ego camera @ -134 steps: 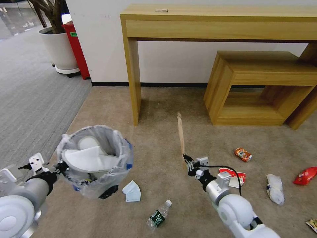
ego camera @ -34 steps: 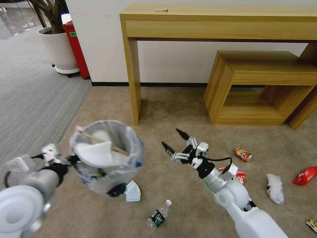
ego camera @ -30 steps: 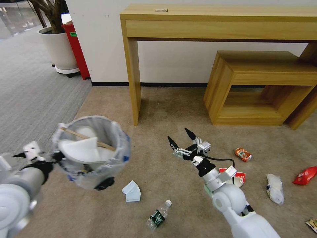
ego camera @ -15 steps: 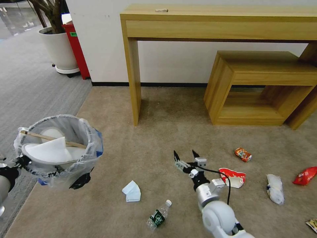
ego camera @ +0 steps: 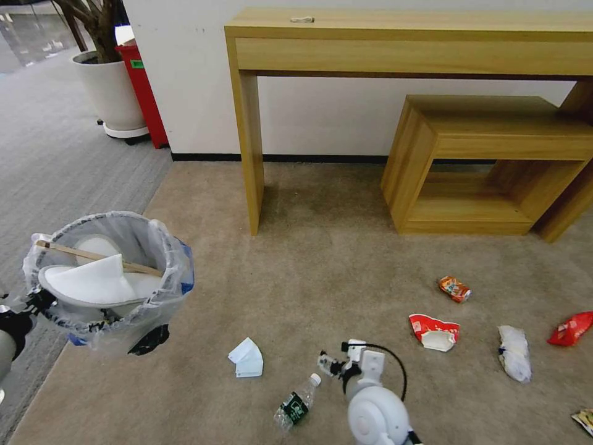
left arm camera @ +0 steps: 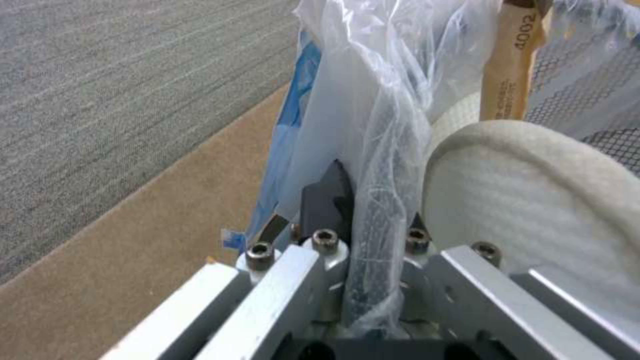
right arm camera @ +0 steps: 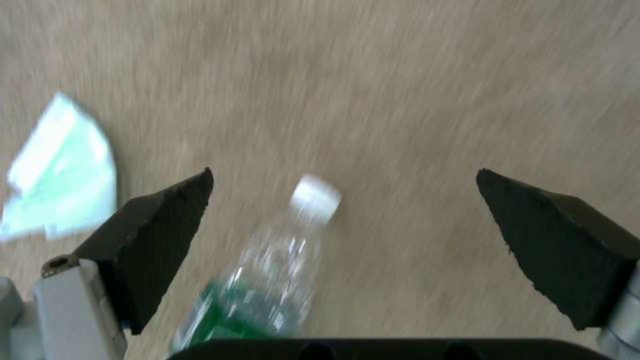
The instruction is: Pick up the trash bin and place the garbage on the floor into it.
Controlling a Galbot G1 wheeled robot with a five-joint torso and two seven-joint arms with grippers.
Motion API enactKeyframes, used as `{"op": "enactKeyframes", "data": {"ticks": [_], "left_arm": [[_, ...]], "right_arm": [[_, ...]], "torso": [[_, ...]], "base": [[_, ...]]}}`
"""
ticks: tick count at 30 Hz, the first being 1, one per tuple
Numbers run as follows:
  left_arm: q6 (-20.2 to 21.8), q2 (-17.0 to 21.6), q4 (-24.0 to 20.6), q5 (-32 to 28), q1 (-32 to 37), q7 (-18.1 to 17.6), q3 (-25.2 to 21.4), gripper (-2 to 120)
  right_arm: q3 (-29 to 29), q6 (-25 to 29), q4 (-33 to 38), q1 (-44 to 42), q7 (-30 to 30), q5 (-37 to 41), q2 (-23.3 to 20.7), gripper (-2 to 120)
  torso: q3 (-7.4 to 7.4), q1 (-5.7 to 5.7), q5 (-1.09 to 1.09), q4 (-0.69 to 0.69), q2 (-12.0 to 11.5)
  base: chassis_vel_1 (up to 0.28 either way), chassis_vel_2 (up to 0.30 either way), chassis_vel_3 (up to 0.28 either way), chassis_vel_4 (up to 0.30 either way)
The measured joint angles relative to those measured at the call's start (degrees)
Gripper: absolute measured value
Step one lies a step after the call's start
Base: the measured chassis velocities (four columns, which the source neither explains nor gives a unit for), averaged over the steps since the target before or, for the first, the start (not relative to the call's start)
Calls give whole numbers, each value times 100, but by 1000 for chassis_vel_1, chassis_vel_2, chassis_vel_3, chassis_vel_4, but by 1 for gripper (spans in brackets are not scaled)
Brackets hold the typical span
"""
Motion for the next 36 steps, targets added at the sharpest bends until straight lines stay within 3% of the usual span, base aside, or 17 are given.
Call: {"op": "enactKeyframes", "data": {"ticks": [11,24,28,34,36], "left_arm": [[-1,51,34,5,47,47,-39,1],[-1,12,89,71,4,87,40,1],[-2,-10,90,83,4,101,61,1],[-2,-58,85,245,-45,105,252,1],[-2,-69,77,260,-49,104,275,1]], "right_arm": [[-651,-351,-362,242,1047,1125,227,100],[-745,-444,-719,431,1331,1478,395,100],[-736,-425,-808,490,1320,1471,433,100],[-726,-420,-535,500,1284,1531,408,100],[-720,-425,-492,498,1284,1555,400,100]], "torso": [[0,0,-6,0,0],[0,0,-14,-1,0],[0,0,-6,-1,0],[1,0,27,1,0],[1,0,26,1,0]], "base": [[0,0,0,0],[0,0,0,0],[0,0,0,0],[0,0,0,0],[0,0,0,0]]}}
